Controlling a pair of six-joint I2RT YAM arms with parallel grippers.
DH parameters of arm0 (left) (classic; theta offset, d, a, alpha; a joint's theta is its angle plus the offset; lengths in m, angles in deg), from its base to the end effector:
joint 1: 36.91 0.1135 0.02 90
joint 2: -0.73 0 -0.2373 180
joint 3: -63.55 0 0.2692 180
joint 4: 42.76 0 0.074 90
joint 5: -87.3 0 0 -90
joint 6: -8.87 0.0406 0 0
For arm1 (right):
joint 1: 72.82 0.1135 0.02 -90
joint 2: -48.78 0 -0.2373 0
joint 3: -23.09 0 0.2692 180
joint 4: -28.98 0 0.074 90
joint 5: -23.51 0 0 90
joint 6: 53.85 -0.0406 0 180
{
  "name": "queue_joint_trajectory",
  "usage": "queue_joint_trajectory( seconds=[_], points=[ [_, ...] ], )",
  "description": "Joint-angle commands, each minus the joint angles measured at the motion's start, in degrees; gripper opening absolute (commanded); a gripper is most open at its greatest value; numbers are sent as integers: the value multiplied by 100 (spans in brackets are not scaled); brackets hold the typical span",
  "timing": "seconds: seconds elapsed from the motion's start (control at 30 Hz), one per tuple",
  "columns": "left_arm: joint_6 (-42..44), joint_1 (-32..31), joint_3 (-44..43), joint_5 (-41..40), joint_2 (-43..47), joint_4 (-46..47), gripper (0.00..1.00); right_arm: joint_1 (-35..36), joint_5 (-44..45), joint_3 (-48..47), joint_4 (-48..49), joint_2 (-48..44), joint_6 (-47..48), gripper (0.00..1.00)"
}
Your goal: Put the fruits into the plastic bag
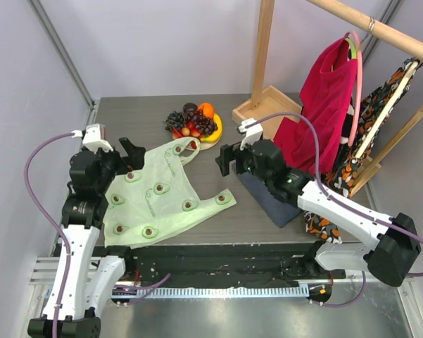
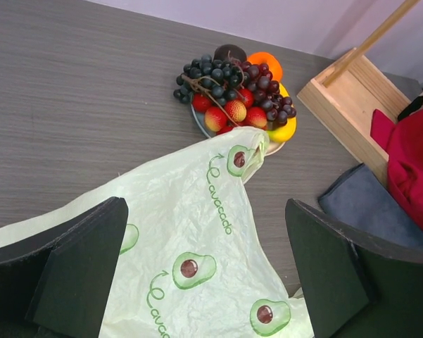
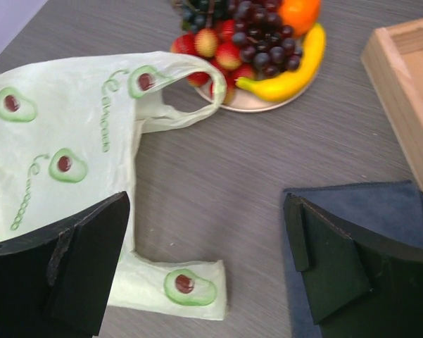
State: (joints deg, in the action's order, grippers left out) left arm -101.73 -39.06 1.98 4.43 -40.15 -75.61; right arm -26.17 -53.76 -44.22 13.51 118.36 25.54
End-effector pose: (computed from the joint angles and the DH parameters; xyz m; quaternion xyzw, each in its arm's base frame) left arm 0.2038 -0.0127 0.3398 -0.0859 0.7727 -0.1711 0.6052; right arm 0.2223 0.2225 0.2906 -0.1862 0.7835 0.2022 0.5572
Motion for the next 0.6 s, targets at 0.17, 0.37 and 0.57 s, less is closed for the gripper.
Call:
queue_joint_trajectory(
  seconds=[0.17,0.37,0.57],
  points=[
    [100,-1250,-369,-1405,-692,-464,96,-1448,-1053,91,548,-313,-292,98],
    [-225,-3164,-501,-2830,-1412,-578,94,-1844,-1403,-76,1172,-218,-512,96],
    [-488,-4047,-1002,-3413,-2854,-684,92,-1906,-1511,-191,1235,-85,-626,96]
  ],
)
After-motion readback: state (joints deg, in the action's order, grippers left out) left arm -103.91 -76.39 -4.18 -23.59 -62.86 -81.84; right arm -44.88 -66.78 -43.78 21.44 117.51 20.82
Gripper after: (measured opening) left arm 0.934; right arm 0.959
